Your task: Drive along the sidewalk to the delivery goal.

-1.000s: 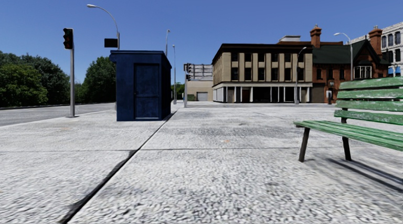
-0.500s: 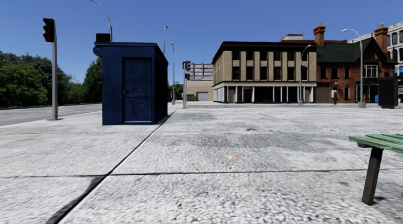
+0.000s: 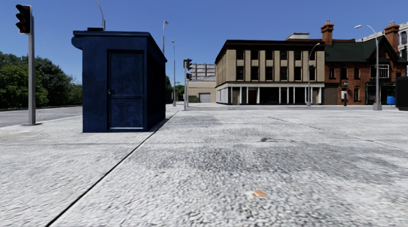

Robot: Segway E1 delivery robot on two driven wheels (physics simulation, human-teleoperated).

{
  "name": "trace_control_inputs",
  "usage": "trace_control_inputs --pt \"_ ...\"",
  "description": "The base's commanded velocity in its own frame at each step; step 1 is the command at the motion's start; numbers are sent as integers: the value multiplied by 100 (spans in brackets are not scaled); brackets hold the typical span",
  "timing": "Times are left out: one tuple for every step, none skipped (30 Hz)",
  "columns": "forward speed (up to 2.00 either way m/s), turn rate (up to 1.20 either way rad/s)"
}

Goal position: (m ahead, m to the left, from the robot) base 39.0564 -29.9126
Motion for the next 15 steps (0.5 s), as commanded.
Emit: trace_control_inputs --pt "200 0" --pt "200 0" --pt "200 0" --pt "200 0" --pt "200 0" --pt "200 0" --pt "200 0" --pt "200 0" --pt "200 0" --pt "200 0" --pt "200 0" --pt "200 0" --pt "200 0" --pt "200 0" --pt "200 0"
